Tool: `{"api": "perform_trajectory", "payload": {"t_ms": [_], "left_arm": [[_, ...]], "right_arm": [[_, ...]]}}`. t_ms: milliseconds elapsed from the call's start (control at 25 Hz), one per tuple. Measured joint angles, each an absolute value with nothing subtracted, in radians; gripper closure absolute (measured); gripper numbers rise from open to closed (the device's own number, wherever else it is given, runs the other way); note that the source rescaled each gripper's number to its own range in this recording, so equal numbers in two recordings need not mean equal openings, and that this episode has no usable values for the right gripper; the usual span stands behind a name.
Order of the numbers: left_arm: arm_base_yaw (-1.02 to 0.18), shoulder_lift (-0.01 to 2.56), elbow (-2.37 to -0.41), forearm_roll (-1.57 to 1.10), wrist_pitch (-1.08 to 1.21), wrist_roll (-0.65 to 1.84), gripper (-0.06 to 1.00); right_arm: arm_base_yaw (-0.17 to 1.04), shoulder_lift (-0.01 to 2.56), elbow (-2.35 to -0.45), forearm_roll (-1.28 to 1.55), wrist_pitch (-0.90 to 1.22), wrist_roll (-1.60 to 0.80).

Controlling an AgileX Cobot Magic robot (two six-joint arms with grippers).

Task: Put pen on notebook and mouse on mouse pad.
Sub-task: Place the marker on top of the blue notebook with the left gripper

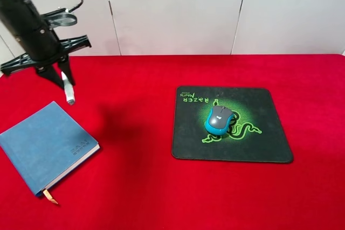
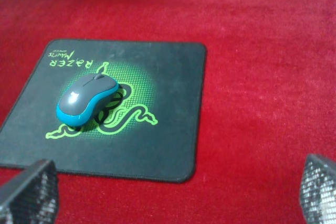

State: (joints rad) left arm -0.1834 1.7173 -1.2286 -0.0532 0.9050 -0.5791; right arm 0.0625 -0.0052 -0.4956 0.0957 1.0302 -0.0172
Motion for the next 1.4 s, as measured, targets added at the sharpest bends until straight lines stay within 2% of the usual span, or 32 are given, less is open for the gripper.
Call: {"api": "perform_trajectory", "payload": {"t_ms": [200,760,1400], "left_arm": [[-0.183,1.646,-1.113,-0.046,0.864,-0.608,0.94],[-0.183,1.646,-0.869,-0.012,0.715,-0.615,0.94],[-0.176,1.71,-0.817,0.054,0.617,-0.661,0.94]], "right_arm": [[0.062,-0.005,-0.496,0.096,1.03,-0.017],[0.062,-0.005,-0.496,0.096,1.03,-0.017],[0.062,-0.005,-0.496,0.096,1.03,-0.017]]}}
